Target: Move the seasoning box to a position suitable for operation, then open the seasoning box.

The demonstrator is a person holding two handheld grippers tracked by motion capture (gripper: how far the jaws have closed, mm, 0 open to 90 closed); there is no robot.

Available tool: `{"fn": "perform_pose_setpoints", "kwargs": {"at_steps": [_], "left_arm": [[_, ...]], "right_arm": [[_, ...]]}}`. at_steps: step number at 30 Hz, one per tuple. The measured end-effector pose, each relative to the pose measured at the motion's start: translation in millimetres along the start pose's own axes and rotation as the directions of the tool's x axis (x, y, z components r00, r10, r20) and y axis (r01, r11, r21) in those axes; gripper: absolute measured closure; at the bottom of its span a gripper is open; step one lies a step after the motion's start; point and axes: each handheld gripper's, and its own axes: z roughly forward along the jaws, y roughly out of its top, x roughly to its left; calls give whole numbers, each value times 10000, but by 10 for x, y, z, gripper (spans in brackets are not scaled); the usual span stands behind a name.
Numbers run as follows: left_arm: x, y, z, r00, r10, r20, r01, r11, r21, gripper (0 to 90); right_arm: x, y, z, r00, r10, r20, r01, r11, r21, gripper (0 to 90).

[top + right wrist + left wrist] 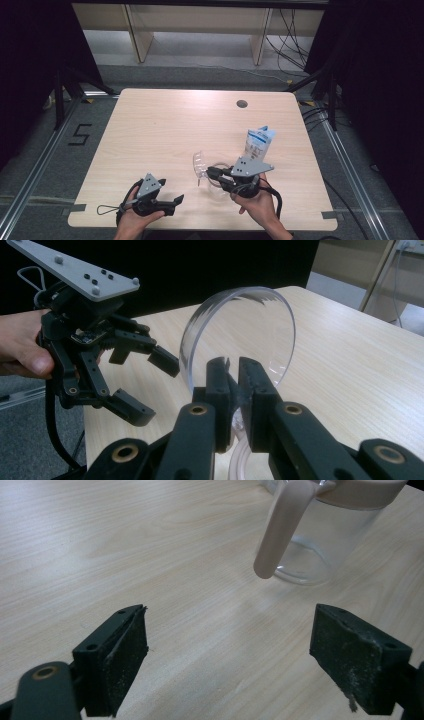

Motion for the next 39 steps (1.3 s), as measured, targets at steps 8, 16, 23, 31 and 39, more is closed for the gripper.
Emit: {"fn": "perform_pose_setpoints", "kwargs": {"at_steps": [8,16,23,31,39], "left_arm": [[30,-13,10,10000,-31,-25,31,10000,-74,150],[47,2,13,10000,53,7,-53,9999,-127,150],[20,17,33,9999,48,101,-47,9999,-166,150],[19,16,60,9999,-27,152,29,9998,-186,150],[40,13,18,9998,172,42,-171,9994,-294,150]], "right_arm": [[-111,-27,-175,9996,-2,287,4,10000,-59,732],[-228,-178,-428,9933,506,1042,-485,9986,-220,504],[-294,-373,-685,9793,1200,1632,-1150,9926,-402,400],[-492,-625,-1040,9383,2048,2786,-1874,9783,-880,346],[-625,-739,-1159,8899,2651,3714,-2395,9642,-1142,236]]}}
